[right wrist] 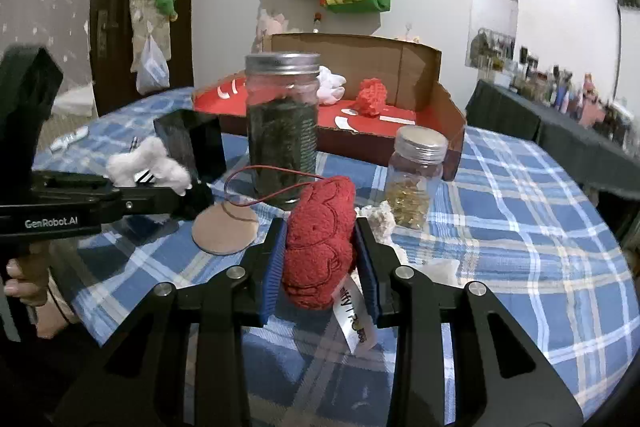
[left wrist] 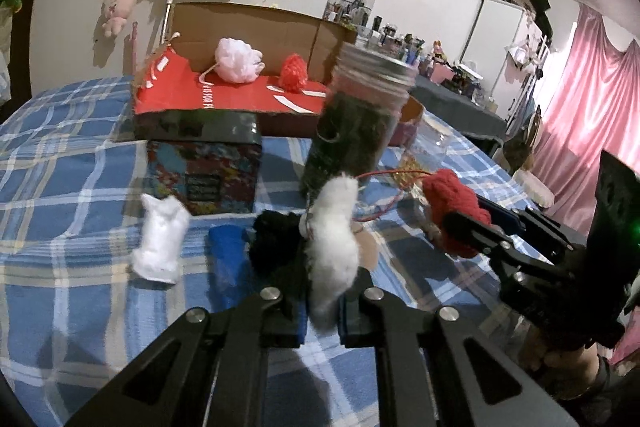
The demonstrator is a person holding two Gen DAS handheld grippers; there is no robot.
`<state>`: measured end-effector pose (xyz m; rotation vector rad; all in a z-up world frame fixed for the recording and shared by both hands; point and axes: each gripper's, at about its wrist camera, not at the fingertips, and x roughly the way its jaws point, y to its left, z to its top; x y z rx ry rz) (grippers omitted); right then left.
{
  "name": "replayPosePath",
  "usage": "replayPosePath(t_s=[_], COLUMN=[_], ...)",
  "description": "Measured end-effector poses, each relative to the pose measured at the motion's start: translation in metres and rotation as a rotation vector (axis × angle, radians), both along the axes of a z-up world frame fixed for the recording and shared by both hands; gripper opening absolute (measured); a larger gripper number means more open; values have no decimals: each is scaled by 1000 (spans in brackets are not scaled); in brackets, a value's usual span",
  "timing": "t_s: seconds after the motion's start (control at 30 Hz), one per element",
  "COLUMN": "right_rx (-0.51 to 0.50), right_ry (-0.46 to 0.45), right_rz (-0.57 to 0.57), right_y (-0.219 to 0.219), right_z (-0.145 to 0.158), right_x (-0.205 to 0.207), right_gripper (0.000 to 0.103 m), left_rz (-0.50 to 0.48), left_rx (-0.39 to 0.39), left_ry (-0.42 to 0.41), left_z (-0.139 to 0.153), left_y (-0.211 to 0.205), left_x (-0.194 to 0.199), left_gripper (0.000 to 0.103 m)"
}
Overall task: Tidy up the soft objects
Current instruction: 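Lift both toys and carry them over the red-lined box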
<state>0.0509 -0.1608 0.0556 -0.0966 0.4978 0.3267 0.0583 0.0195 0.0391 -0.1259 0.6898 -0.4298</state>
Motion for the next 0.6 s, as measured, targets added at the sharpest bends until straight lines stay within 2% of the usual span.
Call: replayPosePath(t_s=[0.43, 0.6], right_rx=[159, 180], right_ry=[89, 118], right_rz=[-26, -45], right_y=[-47, -62], right_z=[16, 18], right_x=[7, 14], right_gripper=[32, 32], left_rz=[112, 155], left_rx=[-24, -47], left_ry=[17, 56], left_z=[17, 17], left_y=[54, 79], left_x=[6, 15], left_gripper=[11, 11])
